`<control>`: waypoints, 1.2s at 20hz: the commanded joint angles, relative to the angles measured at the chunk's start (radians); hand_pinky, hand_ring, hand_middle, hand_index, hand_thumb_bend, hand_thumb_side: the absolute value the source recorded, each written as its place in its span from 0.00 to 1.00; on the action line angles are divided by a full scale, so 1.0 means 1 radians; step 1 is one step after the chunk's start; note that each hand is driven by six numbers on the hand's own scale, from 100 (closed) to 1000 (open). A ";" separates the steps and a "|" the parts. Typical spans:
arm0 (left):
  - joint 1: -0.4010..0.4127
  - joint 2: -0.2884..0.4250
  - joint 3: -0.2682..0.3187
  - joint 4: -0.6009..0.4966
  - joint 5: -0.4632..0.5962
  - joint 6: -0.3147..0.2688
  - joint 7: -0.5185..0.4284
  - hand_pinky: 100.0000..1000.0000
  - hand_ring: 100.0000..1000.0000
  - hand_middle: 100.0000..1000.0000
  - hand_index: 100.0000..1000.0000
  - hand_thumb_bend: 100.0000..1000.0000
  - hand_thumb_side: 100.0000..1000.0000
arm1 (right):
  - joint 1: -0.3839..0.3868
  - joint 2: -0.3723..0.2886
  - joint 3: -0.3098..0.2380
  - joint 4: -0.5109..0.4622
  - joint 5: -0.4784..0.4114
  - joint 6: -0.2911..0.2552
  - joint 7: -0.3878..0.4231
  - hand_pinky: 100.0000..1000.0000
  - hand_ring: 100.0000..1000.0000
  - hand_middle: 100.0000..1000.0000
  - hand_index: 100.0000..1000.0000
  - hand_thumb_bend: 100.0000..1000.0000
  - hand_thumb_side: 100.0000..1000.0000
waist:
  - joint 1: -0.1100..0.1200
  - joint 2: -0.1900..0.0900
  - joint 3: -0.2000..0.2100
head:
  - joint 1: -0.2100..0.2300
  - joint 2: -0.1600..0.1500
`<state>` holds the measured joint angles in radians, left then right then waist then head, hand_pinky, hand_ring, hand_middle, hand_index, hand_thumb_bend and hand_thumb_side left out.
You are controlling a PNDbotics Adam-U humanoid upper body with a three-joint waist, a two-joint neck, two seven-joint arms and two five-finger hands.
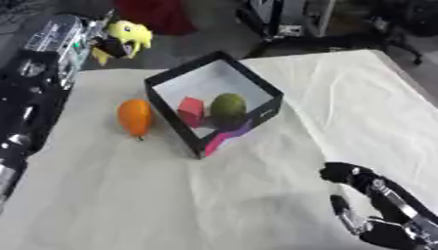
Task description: Pick up objects on the table and place them in the box.
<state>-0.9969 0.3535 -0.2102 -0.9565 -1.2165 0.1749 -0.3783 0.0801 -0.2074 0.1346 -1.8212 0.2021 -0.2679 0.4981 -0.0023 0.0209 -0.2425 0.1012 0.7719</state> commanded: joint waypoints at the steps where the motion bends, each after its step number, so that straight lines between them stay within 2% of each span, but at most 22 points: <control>1: -0.031 -0.058 -0.025 -0.009 0.001 -0.010 0.020 0.47 0.35 0.35 0.53 0.23 0.28 | -0.007 -0.011 0.004 -0.008 -0.005 -0.002 0.007 0.86 0.81 0.77 0.88 0.00 0.27 | -0.018 -0.023 -0.006 | 0.009 -0.002; 5: -0.018 -0.129 -0.037 0.024 -0.015 -0.008 0.053 0.54 0.39 0.40 0.59 0.32 0.29 | -0.009 -0.009 0.007 -0.008 -0.008 -0.002 0.010 0.86 0.81 0.77 0.88 0.00 0.27 | -0.020 -0.023 -0.016 | 0.009 -0.002; 8: -0.003 -0.163 -0.036 0.057 -0.022 0.000 0.087 0.62 0.48 0.50 0.72 0.69 0.37 | -0.011 -0.009 0.009 -0.008 -0.010 -0.002 0.013 0.86 0.81 0.77 0.88 0.00 0.27 | -0.021 -0.023 -0.019 | 0.009 -0.002; 9: 0.002 -0.170 -0.037 0.068 -0.024 0.002 0.098 0.65 0.52 0.55 0.76 0.80 0.37 | -0.011 -0.009 0.009 -0.008 -0.011 -0.002 0.014 0.86 0.81 0.77 0.88 0.00 0.27 | -0.021 -0.023 -0.020 | 0.009 -0.002; 11: 0.007 -0.173 -0.041 0.083 -0.041 0.002 0.114 0.70 0.60 0.64 0.81 1.00 0.43 | -0.012 -0.009 0.008 -0.008 -0.011 -0.002 0.014 0.86 0.81 0.77 0.88 0.00 0.27 | -0.021 -0.023 -0.020 | 0.007 -0.002; 13: 0.009 -0.170 -0.037 0.090 -0.059 0.007 0.125 0.72 0.64 0.68 0.82 1.00 0.50 | -0.012 -0.009 0.008 -0.008 -0.011 -0.002 0.014 0.86 0.81 0.77 0.88 0.00 0.27 | -0.021 -0.022 -0.018 | 0.006 -0.002; 18: 0.011 -0.140 -0.013 0.079 -0.028 0.026 0.150 0.74 0.69 0.74 0.85 1.00 0.54 | -0.010 -0.008 0.006 -0.007 -0.009 -0.002 0.013 0.86 0.81 0.77 0.88 0.00 0.27 | -0.020 -0.021 -0.013 | 0.003 -0.002; 24: -0.011 -0.028 0.006 -0.022 0.095 0.046 0.144 0.73 0.69 0.75 0.86 1.00 0.57 | -0.006 -0.009 0.002 -0.007 -0.004 0.000 0.009 0.86 0.81 0.77 0.88 0.00 0.27 | -0.018 -0.022 0.003 | -0.002 -0.002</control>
<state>-0.9776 0.2786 -0.2164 -0.9378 -1.1475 0.2145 -0.2347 0.0799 -0.2072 0.1419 -1.8203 0.1975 -0.2702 0.5114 -0.0076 0.0208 -0.2380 0.1030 0.7719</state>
